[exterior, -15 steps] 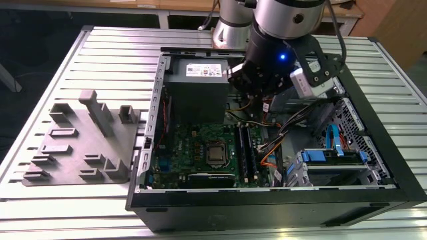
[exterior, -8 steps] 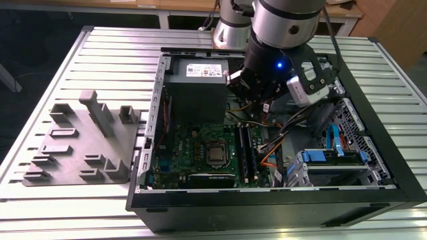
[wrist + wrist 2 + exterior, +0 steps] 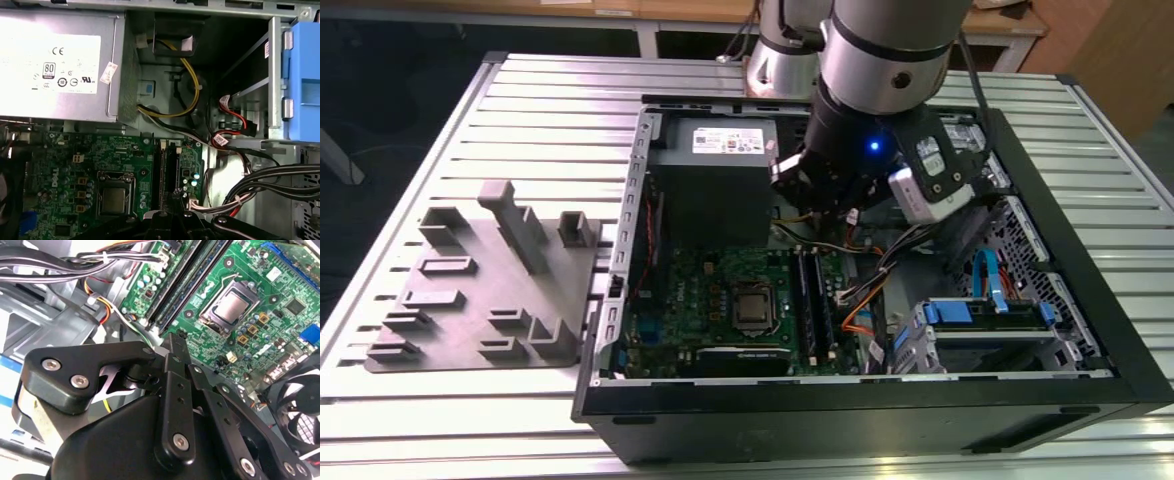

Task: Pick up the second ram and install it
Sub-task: 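Press down the second ram until it locks into place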

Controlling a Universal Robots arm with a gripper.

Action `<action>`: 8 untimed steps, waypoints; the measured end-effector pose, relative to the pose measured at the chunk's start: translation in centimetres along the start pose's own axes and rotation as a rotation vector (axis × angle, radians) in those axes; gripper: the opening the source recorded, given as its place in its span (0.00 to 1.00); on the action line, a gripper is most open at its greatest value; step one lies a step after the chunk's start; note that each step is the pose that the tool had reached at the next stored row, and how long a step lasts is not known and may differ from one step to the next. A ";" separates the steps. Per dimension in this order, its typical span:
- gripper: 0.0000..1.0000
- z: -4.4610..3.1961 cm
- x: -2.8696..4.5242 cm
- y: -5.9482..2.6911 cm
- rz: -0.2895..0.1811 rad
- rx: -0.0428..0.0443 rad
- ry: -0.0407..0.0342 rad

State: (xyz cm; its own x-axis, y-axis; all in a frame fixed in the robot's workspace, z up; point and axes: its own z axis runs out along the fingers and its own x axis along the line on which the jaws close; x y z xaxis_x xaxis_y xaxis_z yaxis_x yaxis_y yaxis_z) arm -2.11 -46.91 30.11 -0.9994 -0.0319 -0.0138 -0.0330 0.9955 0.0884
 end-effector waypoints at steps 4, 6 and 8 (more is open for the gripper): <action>0.07 0.42 0.01 -0.04 0.000 0.0161 0.0014; 0.07 0.76 0.03 -0.07 0.000 0.0187 0.0016; 0.07 1.12 0.05 -0.10 0.000 0.0187 0.0015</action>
State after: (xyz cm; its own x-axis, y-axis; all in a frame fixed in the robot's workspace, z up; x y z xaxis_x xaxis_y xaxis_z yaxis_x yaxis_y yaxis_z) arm -2.15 -46.91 28.98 -0.9994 -0.0321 -0.0122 -0.0328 0.9970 0.0698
